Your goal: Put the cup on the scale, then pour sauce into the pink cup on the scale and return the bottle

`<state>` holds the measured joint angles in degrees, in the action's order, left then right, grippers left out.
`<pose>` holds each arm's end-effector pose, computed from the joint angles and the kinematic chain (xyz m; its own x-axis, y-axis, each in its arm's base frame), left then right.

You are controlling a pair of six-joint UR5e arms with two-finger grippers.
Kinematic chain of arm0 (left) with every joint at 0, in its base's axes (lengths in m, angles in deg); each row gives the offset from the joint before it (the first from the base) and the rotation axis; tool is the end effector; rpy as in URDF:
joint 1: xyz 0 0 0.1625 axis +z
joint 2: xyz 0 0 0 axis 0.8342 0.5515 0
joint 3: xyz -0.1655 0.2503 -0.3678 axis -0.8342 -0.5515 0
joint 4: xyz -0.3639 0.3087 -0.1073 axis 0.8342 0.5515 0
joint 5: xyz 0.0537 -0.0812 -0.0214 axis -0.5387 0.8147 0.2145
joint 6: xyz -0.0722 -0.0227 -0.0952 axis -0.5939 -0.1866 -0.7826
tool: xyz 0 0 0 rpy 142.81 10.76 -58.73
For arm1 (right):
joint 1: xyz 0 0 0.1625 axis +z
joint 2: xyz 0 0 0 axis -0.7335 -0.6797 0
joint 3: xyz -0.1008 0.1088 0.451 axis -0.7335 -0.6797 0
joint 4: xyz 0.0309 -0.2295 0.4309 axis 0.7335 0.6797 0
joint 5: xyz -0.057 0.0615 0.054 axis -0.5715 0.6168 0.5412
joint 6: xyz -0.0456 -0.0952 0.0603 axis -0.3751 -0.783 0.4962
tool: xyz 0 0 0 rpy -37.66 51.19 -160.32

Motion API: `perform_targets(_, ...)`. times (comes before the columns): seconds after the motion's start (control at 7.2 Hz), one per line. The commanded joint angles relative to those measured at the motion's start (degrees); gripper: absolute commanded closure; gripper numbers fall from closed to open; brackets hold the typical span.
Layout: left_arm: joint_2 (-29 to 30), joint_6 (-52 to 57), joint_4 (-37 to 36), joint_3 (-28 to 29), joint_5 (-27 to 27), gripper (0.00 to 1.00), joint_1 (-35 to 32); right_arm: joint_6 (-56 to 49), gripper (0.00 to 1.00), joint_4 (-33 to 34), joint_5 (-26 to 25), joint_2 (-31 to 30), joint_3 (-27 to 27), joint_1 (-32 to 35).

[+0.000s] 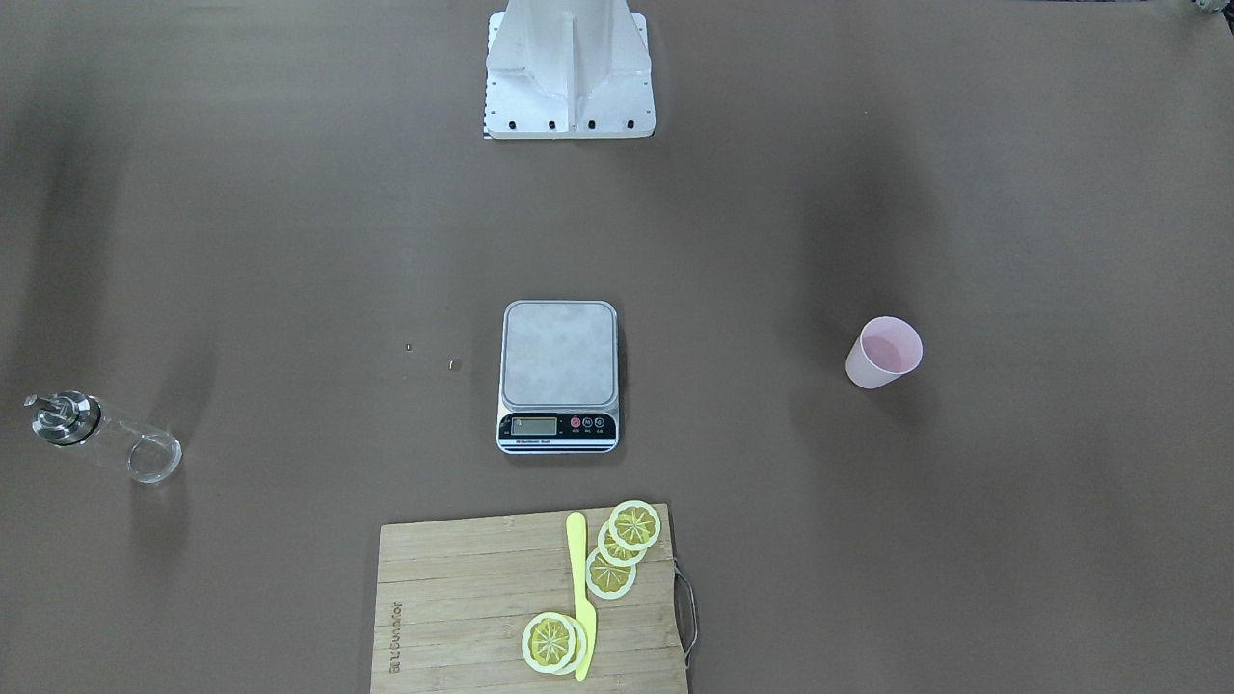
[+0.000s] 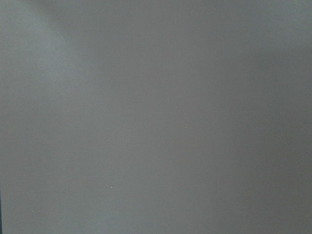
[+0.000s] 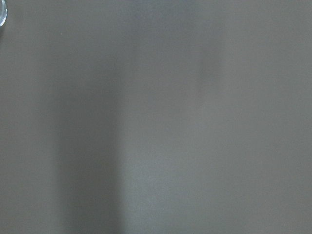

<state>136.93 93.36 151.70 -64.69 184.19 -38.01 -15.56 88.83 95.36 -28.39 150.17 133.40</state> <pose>-0.0964 -0.5359 0.6485 0.7622 0.1100 -0.6379 -0.0018 0.9858 0.1677 0.0208 -0.4845 0.6545 0.7421 -0.1065 0.6617 0.1072 0.9934 0.0397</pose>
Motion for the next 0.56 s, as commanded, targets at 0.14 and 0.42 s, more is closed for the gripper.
perform_targets(0.14,0.0,0.1,0.1,-0.5,0.0,0.01,0.2,0.0,0.0,-0.1,0.0,0.0,0.0,0.0)
perform_targets(0.42,0.0,0.0,0.4,-0.5,0.0,0.01,0.2,-0.6,0.0,0.0,-0.3,0.1,0.4,-0.2)
